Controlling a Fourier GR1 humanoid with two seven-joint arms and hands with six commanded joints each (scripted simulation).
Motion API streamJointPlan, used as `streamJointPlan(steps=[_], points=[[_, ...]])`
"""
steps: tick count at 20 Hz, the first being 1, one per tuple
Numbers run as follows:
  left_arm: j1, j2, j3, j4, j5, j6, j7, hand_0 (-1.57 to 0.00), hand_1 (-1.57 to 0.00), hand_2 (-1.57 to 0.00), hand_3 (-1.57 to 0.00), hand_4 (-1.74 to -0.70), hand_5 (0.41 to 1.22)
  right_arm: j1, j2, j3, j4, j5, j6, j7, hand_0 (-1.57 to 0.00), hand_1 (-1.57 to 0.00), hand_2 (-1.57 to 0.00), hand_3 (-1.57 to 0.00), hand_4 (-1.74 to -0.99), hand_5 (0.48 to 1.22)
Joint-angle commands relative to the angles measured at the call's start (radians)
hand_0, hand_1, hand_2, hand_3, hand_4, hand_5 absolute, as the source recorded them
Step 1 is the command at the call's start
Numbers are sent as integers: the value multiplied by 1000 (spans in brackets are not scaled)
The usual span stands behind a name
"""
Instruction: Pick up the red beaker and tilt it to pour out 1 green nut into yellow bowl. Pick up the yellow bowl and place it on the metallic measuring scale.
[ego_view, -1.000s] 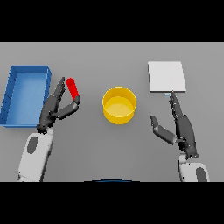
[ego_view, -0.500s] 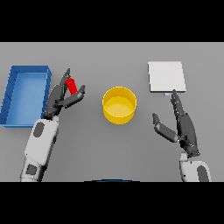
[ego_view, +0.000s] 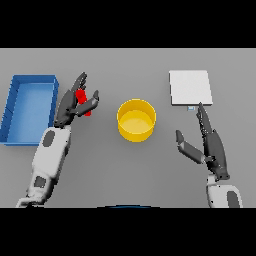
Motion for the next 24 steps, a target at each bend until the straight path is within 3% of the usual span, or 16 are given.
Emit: streamJointPlan(steps=[1, 2, 4, 8, 11, 15, 20, 24], points=[[-10, -12, 7, 16, 7, 7, 10, -253, -276, -307, -220, -1444, 795, -6, -2, -9, 10, -5, -2, 9, 1, 1, 1, 1, -1289, 684], [-18, -17, 15, 27, 11, 16, 5, -458, -483, -501, -490, -1443, 881, 4, -4, -2, -1, 2, -2, 2, 1, 1, 1, 1, -1286, 685], [-22, -25, 5, 42, -27, 75, 6, -859, -875, -886, -879, -1439, 1003, -5, 6, 1, 10, 1, -3, 13, 1, 1, 1, 1, -1283, 683], [-30, -40, 14, 65, -48, 84, -55, -1279, -1286, -1290, -1288, -1447, 1132, -7, 8, 3, 7, -4, 2, 7, 1, 1, 1, 1, -1293, 682], [-41, -43, 22, 75, -39, 106, -90, -1422, -1425, -1427, -1426, -1591, 1123, -15, 13, 8, 22, 2, 2, -7, 1, 1, 1, 1, -1296, 682], [-18, -29, 2, 10, -12, 102, -116, -1510, -1511, -1512, -1512, -1679, 1103, -17, -3, 7, 19, 18, -1, -17, 1, 1, 1, 1, -1263, 671], [-48, 7, -76, -108, -52, 136, -22, -1551, -1551, -1552, -1552, -1721, 1101, -18, 6, 20, 18, 40, -11, -28, 1, 1, 1, 1, -1245, 673], [-78, 100, -237, -186, -177, 72, 94, -1563, -1563, -1563, -1563, -1733, 1121, -12, 2, 26, 9, 68, -26, -11, 1, 1, 1, 1, -1243, 691]])
